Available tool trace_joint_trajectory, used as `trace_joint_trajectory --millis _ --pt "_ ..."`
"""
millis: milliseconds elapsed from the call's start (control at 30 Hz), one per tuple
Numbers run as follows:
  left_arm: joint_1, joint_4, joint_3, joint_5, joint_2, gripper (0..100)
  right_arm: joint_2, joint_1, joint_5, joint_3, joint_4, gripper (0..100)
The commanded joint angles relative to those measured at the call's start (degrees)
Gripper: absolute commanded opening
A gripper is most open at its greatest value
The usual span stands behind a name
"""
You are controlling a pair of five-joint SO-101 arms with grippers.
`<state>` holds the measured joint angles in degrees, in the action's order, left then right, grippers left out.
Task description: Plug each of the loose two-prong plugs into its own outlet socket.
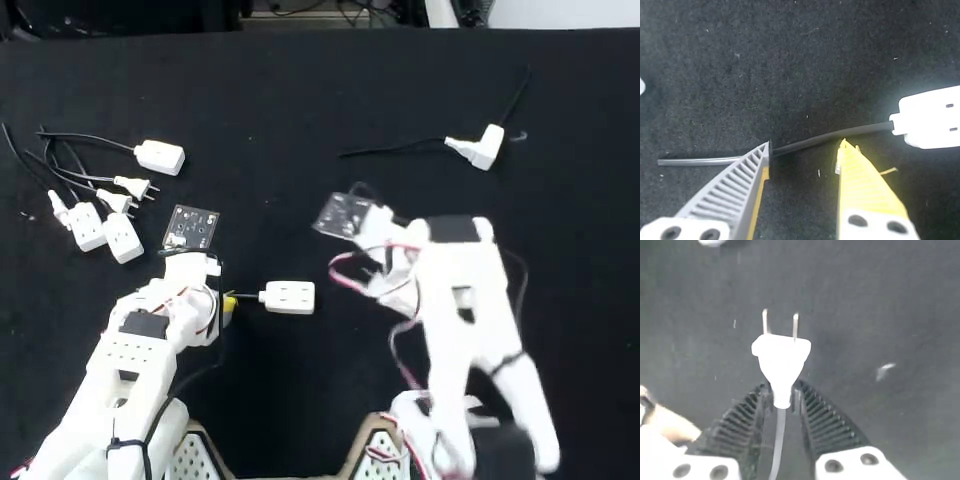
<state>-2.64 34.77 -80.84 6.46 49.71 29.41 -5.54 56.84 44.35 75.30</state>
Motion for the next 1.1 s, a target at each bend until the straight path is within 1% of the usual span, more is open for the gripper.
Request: trace_joint_trajectory --millis 0,133,300,400,533,667,733,800,933,1067 --pt "0.7 -0.4 0.8 0.0 0.4 22 8.6 -8.4 -7.2 -2.1 -3.5 1.1" --pt "1.0 0.3 3.6 -0.4 0.4 22 9.6 -15.2 -13.5 3.7 -16.1 1.1" --pt "0.2 2.2 10.4 -0.8 0.5 22 7.6 -18.4 -20.1 8.7 -29.1 1.1" --pt "0.2 2.2 12.1 -5.5 1.3 22 5.7 -18.5 -24.4 11.1 -35.9 1.1" --pt "-3.1 1.7 10.8 -10.2 7.9 22 4.1 -18.5 -30.2 15.2 -44.7 1.1" --pt "-5.8 -1.8 6.4 -14.1 19.1 22 4.0 -20.1 -33.6 16.8 -46.8 1.1" --pt "-6.7 -4.1 2.5 -16.0 25.0 22 4.0 -21.5 -33.9 16.8 -46.8 1.1" --pt "-7.7 -5.2 -1.1 -16.3 30.6 22 3.7 -23.3 -34.0 16.7 -46.8 1.1" --pt "-8.6 -5.0 -5.4 -16.2 39.9 22 3.7 -26.5 -34.0 16.8 -46.1 1.1" --pt "-8.2 0.0 -5.8 -16.2 47.0 22 4.0 -28.2 -34.0 17.7 -46.1 1.1"
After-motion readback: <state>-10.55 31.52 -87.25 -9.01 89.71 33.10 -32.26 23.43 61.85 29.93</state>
